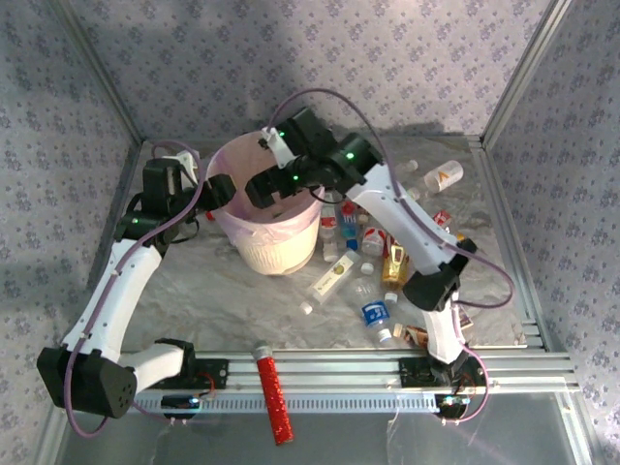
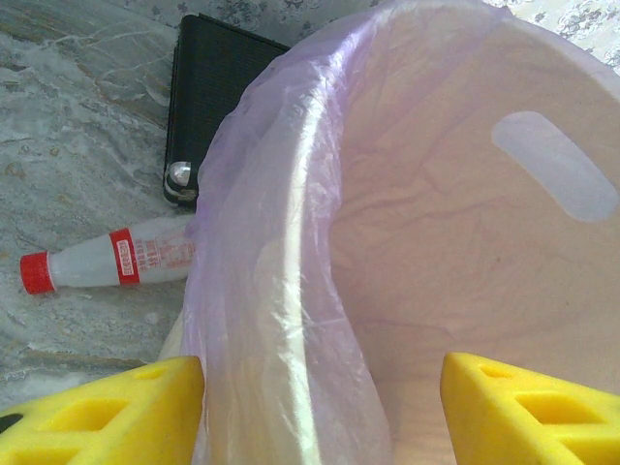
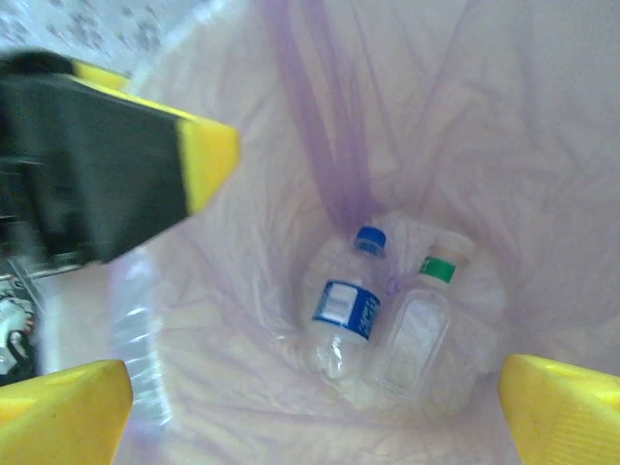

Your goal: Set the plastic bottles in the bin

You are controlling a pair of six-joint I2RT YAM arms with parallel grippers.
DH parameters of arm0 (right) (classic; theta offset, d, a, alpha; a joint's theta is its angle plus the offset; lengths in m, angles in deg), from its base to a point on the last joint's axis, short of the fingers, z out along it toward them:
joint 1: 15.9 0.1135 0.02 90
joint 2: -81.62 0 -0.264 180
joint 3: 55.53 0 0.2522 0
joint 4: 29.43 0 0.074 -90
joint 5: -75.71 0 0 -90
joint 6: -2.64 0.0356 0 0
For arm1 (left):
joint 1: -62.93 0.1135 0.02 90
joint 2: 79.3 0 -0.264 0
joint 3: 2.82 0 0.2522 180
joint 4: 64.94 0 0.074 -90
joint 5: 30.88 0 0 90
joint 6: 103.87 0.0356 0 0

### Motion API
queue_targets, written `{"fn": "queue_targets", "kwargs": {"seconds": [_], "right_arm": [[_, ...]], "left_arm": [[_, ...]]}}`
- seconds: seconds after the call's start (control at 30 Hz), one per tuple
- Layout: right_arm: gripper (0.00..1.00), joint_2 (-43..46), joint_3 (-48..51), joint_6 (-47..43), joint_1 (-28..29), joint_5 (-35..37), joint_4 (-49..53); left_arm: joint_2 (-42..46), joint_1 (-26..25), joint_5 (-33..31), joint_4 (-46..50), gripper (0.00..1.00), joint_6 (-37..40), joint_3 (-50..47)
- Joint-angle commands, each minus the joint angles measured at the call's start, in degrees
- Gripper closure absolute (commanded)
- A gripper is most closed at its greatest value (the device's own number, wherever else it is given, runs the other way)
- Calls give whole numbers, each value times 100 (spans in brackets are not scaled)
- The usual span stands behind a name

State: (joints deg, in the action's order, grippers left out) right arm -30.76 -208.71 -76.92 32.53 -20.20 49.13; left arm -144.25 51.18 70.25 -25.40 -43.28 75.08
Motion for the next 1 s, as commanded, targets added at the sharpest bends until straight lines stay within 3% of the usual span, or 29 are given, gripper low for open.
{"fn": "queue_targets", "kwargs": {"seconds": [0.0,0.23,0.47,0.67,0.97], "right_arm": [[1,653,159,-172,22,226,-44],[1,1968,1506,96,-464,710,-252],[2,3169,3217,770,-1734,902,-400],[5,3462,4873,1159,-2803,1035,-112],[6,3180,6949,1504,-3057,648,-896]], "left_arm": [[-130,-29,-146,203,35,172,37],[-139,-29,-137,184,34,190,37],[-167,-28,-136,156,35,199,63],[-141,-29,-131,203,34,195,59],[-83,-29,-234,313,35,225,79]]}}
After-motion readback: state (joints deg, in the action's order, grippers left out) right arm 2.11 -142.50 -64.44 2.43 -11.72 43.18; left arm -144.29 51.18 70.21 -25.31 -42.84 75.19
